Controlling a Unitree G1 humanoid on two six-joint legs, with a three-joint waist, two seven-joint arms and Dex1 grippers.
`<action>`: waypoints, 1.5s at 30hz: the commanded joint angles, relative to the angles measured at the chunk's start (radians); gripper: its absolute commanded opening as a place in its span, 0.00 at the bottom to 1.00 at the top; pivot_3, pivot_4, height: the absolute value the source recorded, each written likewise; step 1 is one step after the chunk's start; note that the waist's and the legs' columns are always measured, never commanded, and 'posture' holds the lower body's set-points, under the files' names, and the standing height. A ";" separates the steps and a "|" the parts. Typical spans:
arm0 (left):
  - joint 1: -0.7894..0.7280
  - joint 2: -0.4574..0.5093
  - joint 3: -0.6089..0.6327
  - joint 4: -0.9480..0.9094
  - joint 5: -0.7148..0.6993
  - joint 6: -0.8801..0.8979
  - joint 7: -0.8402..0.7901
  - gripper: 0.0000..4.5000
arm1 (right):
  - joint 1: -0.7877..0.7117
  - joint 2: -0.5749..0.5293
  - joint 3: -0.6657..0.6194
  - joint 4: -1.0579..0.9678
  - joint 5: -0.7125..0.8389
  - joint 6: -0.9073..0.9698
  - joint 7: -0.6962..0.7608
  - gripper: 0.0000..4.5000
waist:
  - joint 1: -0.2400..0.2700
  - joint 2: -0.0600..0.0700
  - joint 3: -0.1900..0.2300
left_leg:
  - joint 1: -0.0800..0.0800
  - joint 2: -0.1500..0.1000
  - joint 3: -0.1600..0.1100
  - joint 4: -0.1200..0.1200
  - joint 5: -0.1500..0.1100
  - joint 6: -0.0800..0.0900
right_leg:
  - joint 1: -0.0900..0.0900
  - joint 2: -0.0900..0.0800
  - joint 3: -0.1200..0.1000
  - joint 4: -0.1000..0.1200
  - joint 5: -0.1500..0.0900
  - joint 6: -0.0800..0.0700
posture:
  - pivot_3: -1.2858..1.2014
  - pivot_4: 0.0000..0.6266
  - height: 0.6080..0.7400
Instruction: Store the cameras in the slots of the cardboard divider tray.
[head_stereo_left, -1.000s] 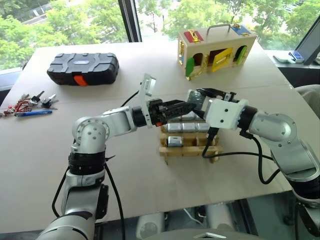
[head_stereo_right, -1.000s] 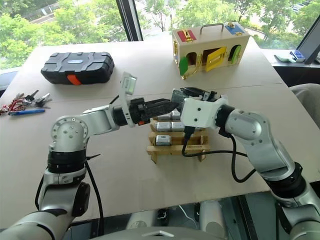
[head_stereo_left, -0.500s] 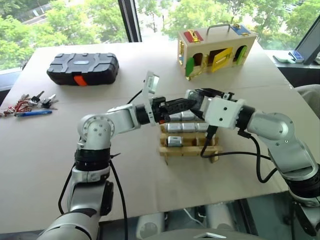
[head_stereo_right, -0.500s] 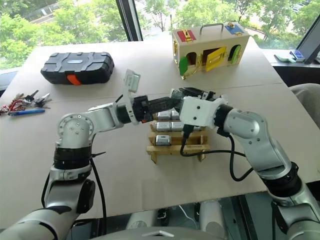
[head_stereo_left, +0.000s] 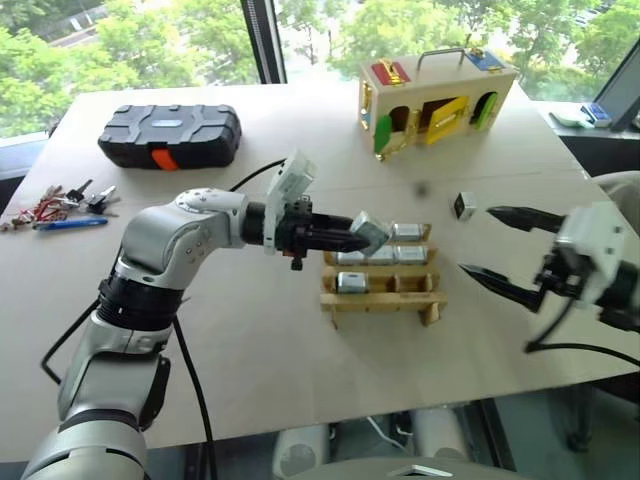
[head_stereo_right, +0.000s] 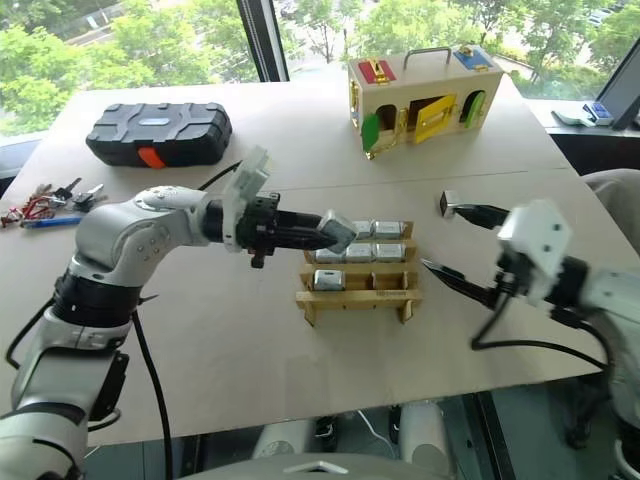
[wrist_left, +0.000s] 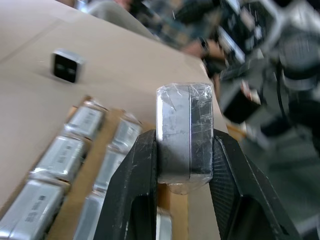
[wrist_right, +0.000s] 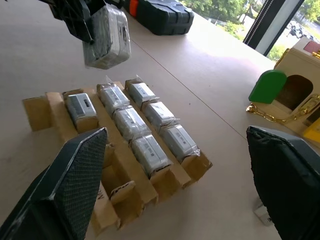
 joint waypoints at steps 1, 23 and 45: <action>-0.029 0.011 -0.044 -0.016 0.068 -0.058 -0.084 0.18 | -0.002 -0.033 -0.045 0.012 0.078 -0.065 0.060 0.98 | -0.003 0.000 0.000 | 0.000 0.000 0.000 0.000 0.000 0.000 | 0.000 0.000 0.000 0.000 0.000 0.000 | 0.52 0.24 1.00; -0.002 -0.086 -0.119 0.010 0.273 -0.150 -0.098 0.18 | 0.081 -0.019 0.110 -0.037 0.019 -0.195 -0.056 0.98 | 0.006 0.000 0.000 | -0.003 -0.001 -0.002 0.001 0.000 0.001 | -0.001 0.000 -0.001 0.000 0.000 0.000 | 0.52 0.24 1.00; -0.091 -0.101 -0.254 0.075 0.515 -0.252 -0.152 0.18 | 0.191 -0.045 0.061 -0.115 0.026 -0.191 -0.136 0.98 | 0.009 0.000 0.000 | -0.003 -0.001 -0.002 0.002 0.000 0.001 | -0.001 0.002 -0.001 0.000 0.000 0.000 | 0.52 0.24 1.00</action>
